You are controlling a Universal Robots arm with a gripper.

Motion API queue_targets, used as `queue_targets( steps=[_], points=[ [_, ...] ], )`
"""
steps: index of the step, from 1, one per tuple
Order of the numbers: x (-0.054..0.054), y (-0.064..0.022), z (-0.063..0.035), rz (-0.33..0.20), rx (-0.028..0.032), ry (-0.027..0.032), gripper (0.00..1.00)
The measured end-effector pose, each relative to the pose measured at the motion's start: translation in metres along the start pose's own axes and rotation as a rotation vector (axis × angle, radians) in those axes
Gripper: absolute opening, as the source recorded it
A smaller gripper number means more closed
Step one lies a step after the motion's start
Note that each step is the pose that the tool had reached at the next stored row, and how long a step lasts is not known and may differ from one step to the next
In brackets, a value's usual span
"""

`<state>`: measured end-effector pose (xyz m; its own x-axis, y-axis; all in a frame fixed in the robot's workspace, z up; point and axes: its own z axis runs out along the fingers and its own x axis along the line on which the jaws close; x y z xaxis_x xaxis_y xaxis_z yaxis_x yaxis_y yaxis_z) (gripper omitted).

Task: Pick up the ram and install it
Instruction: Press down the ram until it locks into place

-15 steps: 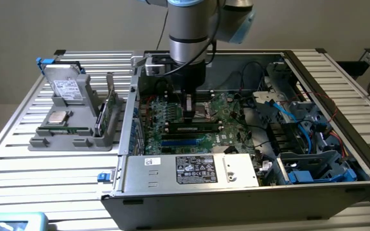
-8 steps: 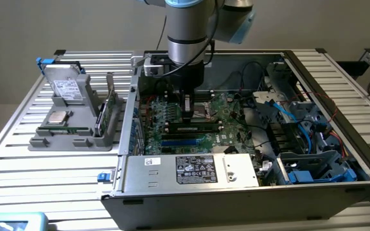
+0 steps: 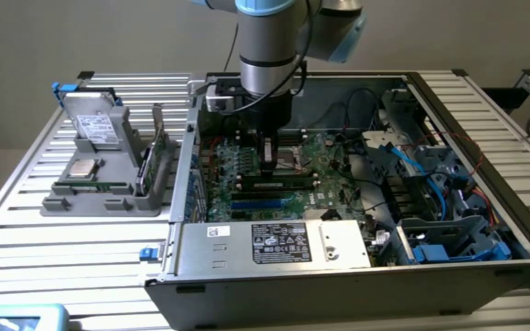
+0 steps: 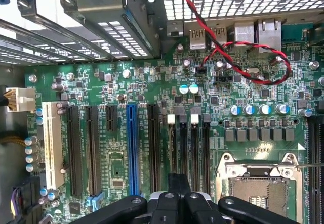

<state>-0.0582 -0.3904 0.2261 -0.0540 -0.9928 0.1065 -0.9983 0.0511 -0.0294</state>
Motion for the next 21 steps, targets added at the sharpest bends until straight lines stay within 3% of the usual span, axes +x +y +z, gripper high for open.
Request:
queue_targets(
  steps=[7,9,13,21],
  points=[
    [0.0,0.0002,0.0028,0.0,0.0003,-0.0012,0.11],
    [-0.001,-0.0001,0.0007,0.0,0.0015,-0.0037,0.11],
    [0.001,-0.0012,-0.0073,0.0,-0.0001,-0.0016,0.11],
    [0.0,-0.0181,-0.0118,0.0,-0.0016,-0.0012,0.11]
  ],
)
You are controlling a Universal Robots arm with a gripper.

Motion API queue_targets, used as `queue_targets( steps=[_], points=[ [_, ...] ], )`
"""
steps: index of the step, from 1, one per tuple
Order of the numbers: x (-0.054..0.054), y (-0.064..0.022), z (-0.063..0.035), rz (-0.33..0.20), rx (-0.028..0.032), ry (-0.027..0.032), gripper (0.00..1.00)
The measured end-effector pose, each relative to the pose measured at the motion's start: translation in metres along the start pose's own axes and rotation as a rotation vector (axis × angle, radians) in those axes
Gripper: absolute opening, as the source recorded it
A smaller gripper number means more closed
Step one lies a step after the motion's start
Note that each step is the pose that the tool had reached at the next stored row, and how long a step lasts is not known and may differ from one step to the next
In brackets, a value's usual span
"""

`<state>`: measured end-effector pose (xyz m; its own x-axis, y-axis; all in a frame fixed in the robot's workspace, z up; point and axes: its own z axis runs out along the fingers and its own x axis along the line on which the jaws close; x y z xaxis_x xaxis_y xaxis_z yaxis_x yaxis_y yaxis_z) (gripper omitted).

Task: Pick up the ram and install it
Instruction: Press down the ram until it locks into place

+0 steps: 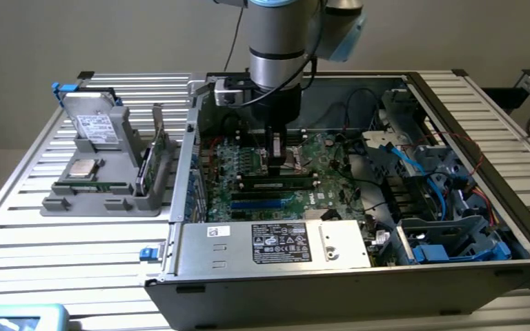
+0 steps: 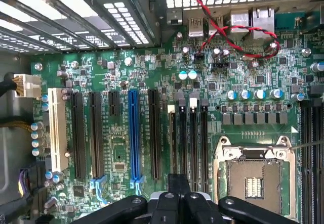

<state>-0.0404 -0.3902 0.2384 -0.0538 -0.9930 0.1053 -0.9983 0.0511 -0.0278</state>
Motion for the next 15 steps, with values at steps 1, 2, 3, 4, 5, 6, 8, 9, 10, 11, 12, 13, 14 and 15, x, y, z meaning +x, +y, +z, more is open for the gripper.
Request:
queue_targets(
  steps=[1,2,3,4,5,6,8,9,10,11,12,13,14,15],
  points=[
    [0.0,-0.0026,-0.0007,0.0,-0.0001,0.0,0.11],
    [0.0,-0.0053,-0.0015,0.0,-0.0003,0.0001,0.11],
    [0.0,-0.0078,-0.0022,0.0,-0.0006,0.0,0.11],
    [0.0,-0.0104,-0.0029,0.0,-0.0012,0.0001,0.11],
    [0.0,-0.0129,-0.0034,0.0,-0.0018,0.0001,0.11],
    [0.0,-0.0155,-0.0039,0.0,-0.0026,0.0001,0.11],
    [0.0,-0.0202,-0.0043,0.0,-0.0043,0.0001,0.11],
    [0.0,-0.0222,-0.0043,-0.001,-0.0052,0.0,0.11],
    [0.0,-0.0239,-0.0044,-0.001,-0.0064,0.0002,0.11],
    [0.0,-0.0246,-0.0044,-0.001,-0.0092,0.0005,0.11],
    [0.0,-0.0246,-0.0044,-0.001,-0.0095,0.0005,0.11],
    [0.0,-0.0246,-0.0044,-0.001,-0.0096,0.0005,0.11],
    [0.0,-0.0246,-0.0044,-0.001,-0.0096,0.0005,0.11],
    [0.0,-0.0246,-0.0044,-0.001,-0.0096,0.0005,0.11]
  ],
)
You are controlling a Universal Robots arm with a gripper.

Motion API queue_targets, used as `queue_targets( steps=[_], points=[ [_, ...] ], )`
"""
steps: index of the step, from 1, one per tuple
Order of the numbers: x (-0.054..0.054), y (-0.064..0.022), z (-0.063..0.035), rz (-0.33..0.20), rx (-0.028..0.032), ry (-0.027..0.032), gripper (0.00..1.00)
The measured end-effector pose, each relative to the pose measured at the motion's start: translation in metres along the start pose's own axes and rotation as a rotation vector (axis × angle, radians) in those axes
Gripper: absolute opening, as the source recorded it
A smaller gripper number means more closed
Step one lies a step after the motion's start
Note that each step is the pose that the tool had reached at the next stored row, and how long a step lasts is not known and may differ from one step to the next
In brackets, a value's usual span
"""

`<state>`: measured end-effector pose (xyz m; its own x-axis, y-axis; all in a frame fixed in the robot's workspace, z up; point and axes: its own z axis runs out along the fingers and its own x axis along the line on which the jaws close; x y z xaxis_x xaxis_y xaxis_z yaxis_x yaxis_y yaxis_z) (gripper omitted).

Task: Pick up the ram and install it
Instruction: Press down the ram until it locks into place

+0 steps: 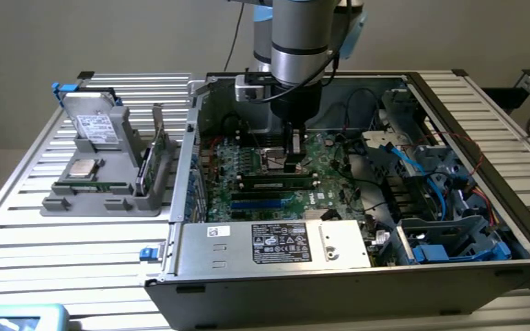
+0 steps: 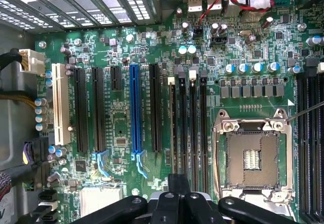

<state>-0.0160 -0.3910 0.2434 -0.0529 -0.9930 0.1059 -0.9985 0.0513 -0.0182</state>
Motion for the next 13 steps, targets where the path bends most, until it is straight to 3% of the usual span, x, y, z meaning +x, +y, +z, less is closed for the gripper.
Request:
queue_targets(
  steps=[6,13],
  points=[
    [0.0,-0.0003,0.0,0.008,-0.001,0.0003,0.11],
    [0.0,-0.0003,0.0001,0.111,-0.0118,0.002,0.11]
  ],
)
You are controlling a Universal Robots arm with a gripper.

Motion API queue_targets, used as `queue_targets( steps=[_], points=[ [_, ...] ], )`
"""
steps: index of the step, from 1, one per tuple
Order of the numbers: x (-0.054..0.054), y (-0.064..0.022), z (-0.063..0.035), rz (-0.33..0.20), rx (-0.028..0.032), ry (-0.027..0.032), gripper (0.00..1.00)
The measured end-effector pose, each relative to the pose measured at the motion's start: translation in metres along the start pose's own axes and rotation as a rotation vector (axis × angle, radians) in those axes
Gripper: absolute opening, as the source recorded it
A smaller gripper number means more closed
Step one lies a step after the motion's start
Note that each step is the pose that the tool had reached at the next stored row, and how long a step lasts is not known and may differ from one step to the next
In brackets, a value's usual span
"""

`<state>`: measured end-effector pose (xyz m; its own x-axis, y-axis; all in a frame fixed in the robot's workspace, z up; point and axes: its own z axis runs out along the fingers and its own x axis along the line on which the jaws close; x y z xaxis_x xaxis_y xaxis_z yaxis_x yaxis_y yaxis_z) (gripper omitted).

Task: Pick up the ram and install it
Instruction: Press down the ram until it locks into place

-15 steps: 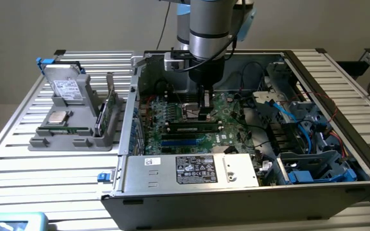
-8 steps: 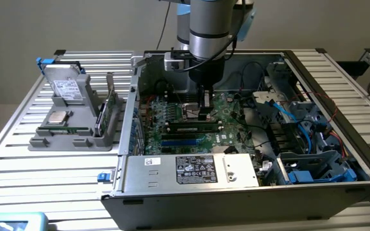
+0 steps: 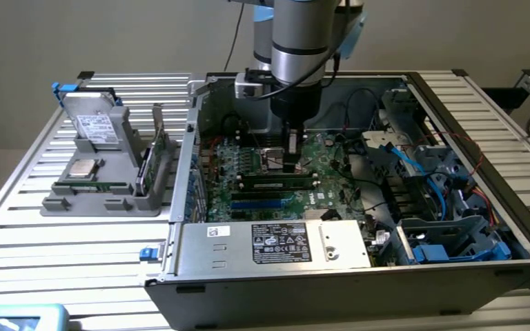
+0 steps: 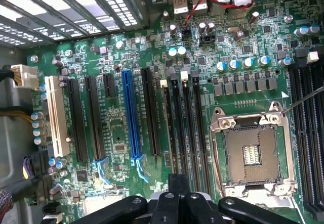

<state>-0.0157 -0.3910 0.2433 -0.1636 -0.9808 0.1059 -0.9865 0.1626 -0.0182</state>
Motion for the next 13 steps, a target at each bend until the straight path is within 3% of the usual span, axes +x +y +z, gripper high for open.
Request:
queue_targets(
  steps=[5,13],
  points=[
    [0.0,0.0,0.0001,0.043,-0.0045,0.0007,0.11],
    [0.0,0.0,0.0,0.155,-0.0164,0.0028,0.11]
  ],
)
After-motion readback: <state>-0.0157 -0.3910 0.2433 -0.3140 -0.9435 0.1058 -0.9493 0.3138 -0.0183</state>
